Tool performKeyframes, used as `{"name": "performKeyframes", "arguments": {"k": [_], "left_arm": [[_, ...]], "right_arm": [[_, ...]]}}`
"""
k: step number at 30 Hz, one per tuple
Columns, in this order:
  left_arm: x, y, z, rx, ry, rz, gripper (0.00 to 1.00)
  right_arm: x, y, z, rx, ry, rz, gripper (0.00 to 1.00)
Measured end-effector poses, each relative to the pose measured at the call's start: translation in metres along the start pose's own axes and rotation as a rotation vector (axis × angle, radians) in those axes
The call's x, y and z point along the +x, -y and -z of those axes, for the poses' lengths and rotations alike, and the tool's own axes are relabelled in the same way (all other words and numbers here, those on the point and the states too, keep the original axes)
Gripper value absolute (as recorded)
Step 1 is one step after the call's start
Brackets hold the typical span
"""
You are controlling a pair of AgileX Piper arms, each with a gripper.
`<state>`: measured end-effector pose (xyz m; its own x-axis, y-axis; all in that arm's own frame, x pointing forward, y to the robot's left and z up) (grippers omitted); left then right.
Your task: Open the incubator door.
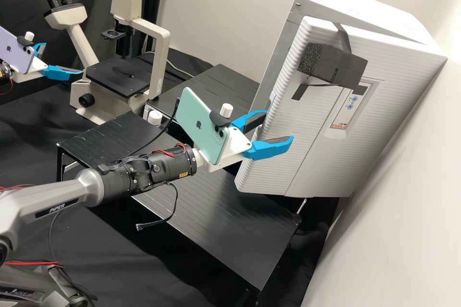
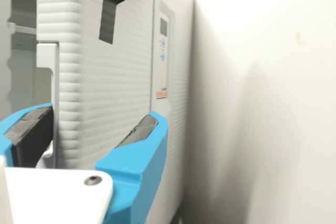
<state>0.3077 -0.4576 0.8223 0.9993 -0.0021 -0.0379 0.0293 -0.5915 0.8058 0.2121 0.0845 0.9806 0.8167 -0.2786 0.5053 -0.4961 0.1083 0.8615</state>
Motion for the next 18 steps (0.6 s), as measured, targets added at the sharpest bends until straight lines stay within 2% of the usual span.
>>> {"name": "performKeyframes", "arguments": {"k": [4,11,14,18], "left_arm": [[0.0,0.0,0.0,0.0,0.0,0.0,1.0],[0.0,0.0,0.0,0.0,0.0,0.0,1.0],[0.0,0.0,0.0,0.0,0.0,0.0,1.0],[0.0,0.0,0.0,0.0,0.0,0.0,1.0]], "right_arm": [[-0.003,-0.003,-0.003,-0.011,0.043,-0.013,1.0],[-0.009,-0.012,-0.008,0.037,0.117,-0.069,1.0],[-0.012,-0.013,-0.012,0.045,0.141,-0.099,1.0],[-0.016,-0.019,-0.016,0.068,0.181,-0.172,1.0]]}}
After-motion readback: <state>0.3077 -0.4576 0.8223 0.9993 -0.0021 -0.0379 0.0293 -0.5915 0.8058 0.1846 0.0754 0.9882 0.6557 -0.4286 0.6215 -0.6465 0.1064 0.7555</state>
